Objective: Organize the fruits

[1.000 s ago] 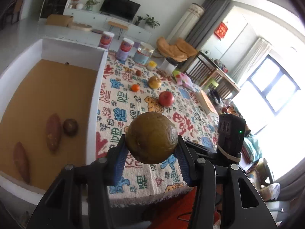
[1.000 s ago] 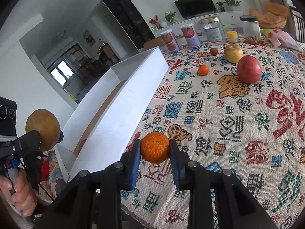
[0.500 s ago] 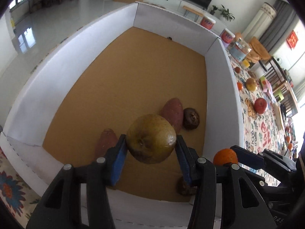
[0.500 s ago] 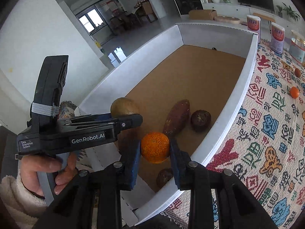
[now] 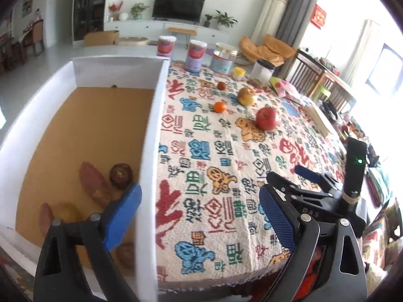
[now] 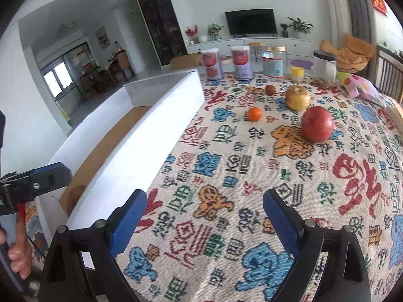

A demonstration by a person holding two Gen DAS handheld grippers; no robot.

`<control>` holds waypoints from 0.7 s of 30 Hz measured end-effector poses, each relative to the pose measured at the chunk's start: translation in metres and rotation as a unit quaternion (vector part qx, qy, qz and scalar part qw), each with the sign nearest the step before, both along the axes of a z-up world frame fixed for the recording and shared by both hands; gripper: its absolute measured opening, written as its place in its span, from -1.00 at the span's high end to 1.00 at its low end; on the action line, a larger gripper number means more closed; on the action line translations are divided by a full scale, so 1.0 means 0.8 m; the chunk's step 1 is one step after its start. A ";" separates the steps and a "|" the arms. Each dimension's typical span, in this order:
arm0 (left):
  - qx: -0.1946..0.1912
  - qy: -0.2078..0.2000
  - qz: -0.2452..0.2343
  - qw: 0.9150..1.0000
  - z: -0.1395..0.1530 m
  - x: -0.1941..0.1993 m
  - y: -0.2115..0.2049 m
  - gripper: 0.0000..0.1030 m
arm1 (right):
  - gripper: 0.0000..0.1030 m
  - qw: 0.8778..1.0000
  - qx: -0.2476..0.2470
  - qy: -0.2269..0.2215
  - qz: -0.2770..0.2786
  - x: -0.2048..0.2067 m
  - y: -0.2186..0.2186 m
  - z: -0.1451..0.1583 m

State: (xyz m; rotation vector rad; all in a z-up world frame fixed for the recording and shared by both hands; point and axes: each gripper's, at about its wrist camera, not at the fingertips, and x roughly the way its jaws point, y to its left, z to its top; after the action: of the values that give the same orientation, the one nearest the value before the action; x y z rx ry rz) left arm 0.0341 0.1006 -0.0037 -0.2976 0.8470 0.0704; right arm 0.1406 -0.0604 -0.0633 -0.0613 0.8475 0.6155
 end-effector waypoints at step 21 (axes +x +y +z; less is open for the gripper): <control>0.101 0.041 -0.011 0.994 -0.160 0.193 -0.103 -0.86 | -0.85 0.968 -0.119 0.016 -0.220 0.134 -0.190 -0.089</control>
State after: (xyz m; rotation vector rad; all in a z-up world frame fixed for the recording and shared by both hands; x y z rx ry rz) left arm 0.1885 0.0178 -0.1315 -0.0958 0.9178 0.1475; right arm 0.2477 -0.2121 -0.1348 -0.0783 0.9278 0.0963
